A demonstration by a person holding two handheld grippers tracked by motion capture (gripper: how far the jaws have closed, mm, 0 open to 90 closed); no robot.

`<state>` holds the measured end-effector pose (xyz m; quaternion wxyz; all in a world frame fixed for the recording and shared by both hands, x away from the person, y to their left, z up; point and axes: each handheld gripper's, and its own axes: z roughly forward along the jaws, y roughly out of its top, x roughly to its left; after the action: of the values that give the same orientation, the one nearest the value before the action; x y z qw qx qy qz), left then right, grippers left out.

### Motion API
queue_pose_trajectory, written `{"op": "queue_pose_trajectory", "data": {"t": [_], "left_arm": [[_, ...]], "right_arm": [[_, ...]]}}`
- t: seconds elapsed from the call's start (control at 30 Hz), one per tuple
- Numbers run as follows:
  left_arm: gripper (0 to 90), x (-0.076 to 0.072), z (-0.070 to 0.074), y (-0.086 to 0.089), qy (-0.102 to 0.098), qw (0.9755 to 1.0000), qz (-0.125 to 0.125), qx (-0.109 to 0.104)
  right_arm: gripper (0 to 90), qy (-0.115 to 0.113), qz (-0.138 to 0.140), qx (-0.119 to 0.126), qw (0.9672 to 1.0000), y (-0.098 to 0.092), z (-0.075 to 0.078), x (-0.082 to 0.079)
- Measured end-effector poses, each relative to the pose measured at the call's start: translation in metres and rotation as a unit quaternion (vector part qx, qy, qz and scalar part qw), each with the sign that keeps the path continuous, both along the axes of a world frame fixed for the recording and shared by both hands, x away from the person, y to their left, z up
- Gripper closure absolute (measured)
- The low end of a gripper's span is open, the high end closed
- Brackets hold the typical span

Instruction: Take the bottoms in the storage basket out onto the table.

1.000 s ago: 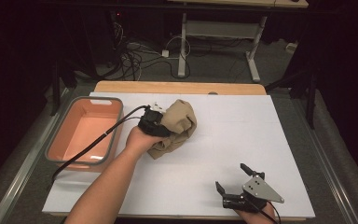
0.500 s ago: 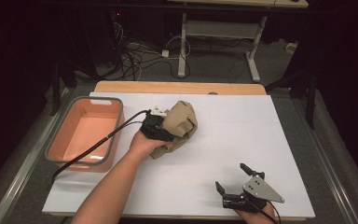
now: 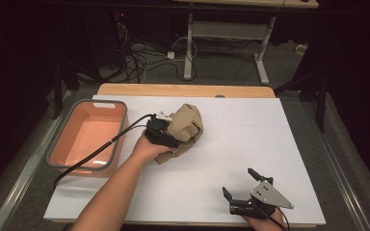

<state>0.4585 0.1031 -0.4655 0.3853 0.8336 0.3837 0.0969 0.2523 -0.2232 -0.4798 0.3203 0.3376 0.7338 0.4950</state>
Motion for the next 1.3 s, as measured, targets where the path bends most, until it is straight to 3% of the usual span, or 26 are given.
{"op": "queue_pose_trajectory", "data": {"t": [0.6, 1.1, 1.3], "left_arm": [[0.0, -0.02, 0.007, 0.012, -0.002, 0.9999, -0.007, -0.011], [0.0, -0.043, 0.011, 0.025, -0.016, 0.9996, -0.016, -0.018], [0.0, -0.051, 0.01, 0.034, -0.016, 0.9991, -0.021, -0.034]], "right_arm": [[0.4, 0.002, -0.001, 0.006, 1.0, 0.001, 0.001, 0.001], [0.4, 0.001, -0.002, 0.009, 1.0, 0.0, 0.002, 0.001], [0.4, 0.001, -0.002, 0.008, 1.0, 0.001, 0.002, 0.001]]}}
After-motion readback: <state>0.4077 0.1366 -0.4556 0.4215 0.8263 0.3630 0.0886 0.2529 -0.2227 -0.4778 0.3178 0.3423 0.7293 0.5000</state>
